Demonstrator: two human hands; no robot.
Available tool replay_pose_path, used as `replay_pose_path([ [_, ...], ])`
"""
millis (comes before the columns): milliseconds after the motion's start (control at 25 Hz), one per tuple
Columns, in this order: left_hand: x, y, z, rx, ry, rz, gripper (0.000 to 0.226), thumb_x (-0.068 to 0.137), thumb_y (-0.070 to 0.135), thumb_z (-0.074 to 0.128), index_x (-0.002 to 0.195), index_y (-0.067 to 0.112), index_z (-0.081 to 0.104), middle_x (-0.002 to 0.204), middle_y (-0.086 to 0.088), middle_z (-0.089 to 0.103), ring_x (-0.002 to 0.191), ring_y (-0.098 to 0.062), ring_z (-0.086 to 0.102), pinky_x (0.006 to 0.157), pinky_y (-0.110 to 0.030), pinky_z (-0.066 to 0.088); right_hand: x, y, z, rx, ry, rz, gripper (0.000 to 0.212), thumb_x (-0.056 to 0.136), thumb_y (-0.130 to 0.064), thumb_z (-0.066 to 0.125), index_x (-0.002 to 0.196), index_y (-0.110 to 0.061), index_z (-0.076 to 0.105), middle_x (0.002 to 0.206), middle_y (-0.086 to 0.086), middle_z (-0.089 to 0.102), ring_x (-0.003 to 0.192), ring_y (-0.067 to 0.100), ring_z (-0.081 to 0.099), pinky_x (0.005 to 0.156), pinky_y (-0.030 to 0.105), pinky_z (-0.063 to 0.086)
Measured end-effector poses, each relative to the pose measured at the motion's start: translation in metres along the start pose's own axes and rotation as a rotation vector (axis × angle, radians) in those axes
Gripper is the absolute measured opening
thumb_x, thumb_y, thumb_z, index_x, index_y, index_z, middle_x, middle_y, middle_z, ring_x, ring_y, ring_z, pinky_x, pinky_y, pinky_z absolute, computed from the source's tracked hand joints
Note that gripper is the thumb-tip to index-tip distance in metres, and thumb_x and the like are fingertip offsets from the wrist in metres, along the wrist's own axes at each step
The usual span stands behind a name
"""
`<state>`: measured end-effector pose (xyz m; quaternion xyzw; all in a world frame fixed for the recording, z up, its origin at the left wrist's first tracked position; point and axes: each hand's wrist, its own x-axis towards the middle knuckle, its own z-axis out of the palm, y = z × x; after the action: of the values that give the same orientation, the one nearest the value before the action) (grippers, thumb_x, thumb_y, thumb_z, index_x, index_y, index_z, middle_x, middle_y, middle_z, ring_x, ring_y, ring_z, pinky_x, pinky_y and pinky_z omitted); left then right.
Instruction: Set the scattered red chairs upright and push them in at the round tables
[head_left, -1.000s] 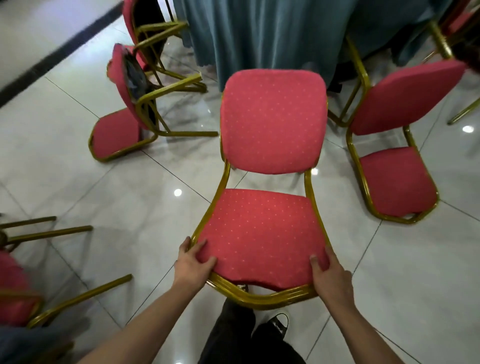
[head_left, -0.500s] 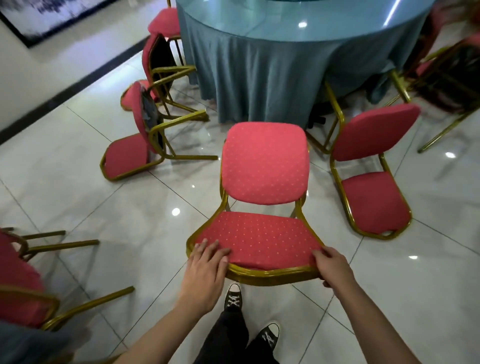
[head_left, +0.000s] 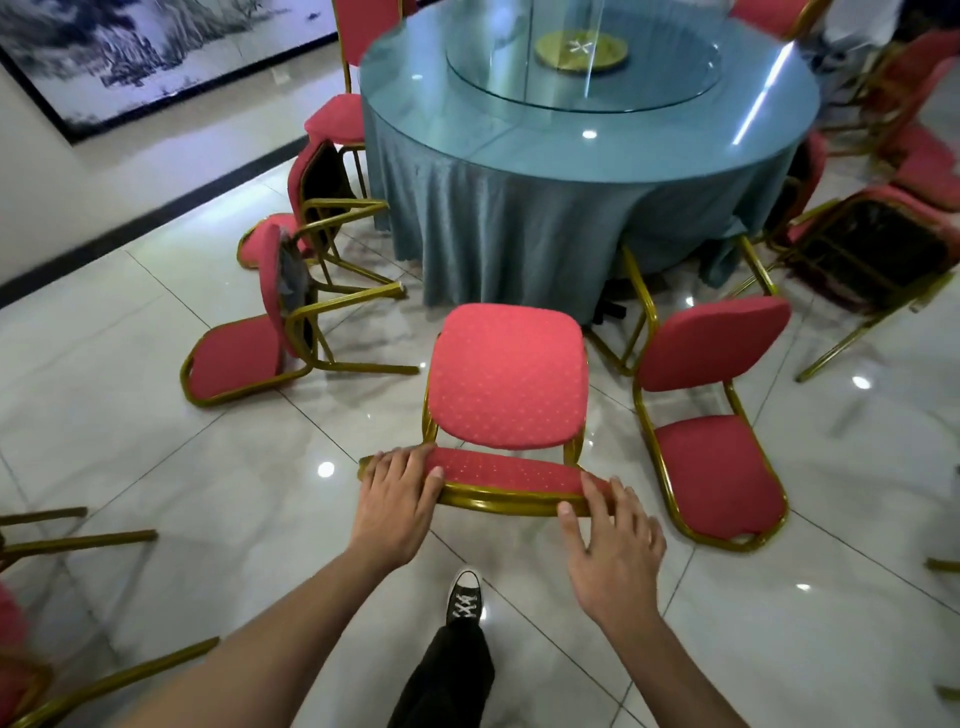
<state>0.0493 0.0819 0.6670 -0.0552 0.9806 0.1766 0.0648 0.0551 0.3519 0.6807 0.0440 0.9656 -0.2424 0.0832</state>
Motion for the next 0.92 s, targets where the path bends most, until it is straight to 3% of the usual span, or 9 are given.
replay_pose_path([
  [160,0.063,0.008,-0.017,0.024,0.055,0.019,0.089,0.093,0.057,-0.024,0.148,0.022,0.036,0.152,0.001,0.038,0.144,-0.023,0.027,0.123,-0.045,0.014,0.060,-0.012,-0.011,-0.037,0.014,-0.138,0.082,0.093,-0.074,0.005,0.160,-0.030,0.022,0.166,-0.001,0.025,0.154,0.019,0.015,0.127,0.044,0.007],
  [280,0.103,0.018,-0.032,-0.051,0.070,-0.006,0.077,0.095,0.060,-0.012,0.160,0.029,0.015,0.165,-0.001,0.022,0.154,-0.024,0.009,0.126,-0.042,0.003,0.101,-0.016,-0.021,-0.041,0.025,-0.172,0.077,0.096,-0.071,0.010,0.161,-0.032,0.019,0.166,-0.001,0.026,0.154,0.020,0.018,0.125,0.043,0.010],
  [480,0.154,0.020,-0.045,-0.076,0.062,0.012,0.073,0.092,0.064,-0.014,0.159,0.038,-0.003,0.168,0.002,0.012,0.155,-0.019,-0.001,0.123,-0.036,-0.008,0.149,-0.032,-0.023,-0.021,0.072,-0.155,0.074,0.099,-0.068,0.021,0.162,-0.031,0.013,0.167,-0.003,0.023,0.154,0.018,0.015,0.126,0.042,0.011],
  [600,0.187,0.020,-0.051,-0.073,0.052,0.018,0.075,0.090,0.069,-0.020,0.158,0.040,-0.007,0.168,0.003,0.010,0.155,-0.019,-0.004,0.125,-0.042,-0.008,0.184,-0.044,-0.021,0.002,0.088,-0.132,0.077,0.098,-0.072,0.017,0.162,-0.030,0.013,0.167,-0.002,0.022,0.155,0.018,0.012,0.127,0.044,0.013],
  [920,0.211,0.022,-0.050,-0.186,0.090,0.027,0.060,0.097,0.069,-0.007,0.154,0.054,0.000,0.165,0.014,0.016,0.153,-0.006,-0.001,0.125,-0.041,-0.009,0.242,-0.037,-0.011,0.112,0.193,-0.292,0.063,0.102,-0.064,0.026,0.154,-0.030,0.038,0.158,-0.007,0.039,0.150,0.010,0.026,0.120,0.056,0.024],
])
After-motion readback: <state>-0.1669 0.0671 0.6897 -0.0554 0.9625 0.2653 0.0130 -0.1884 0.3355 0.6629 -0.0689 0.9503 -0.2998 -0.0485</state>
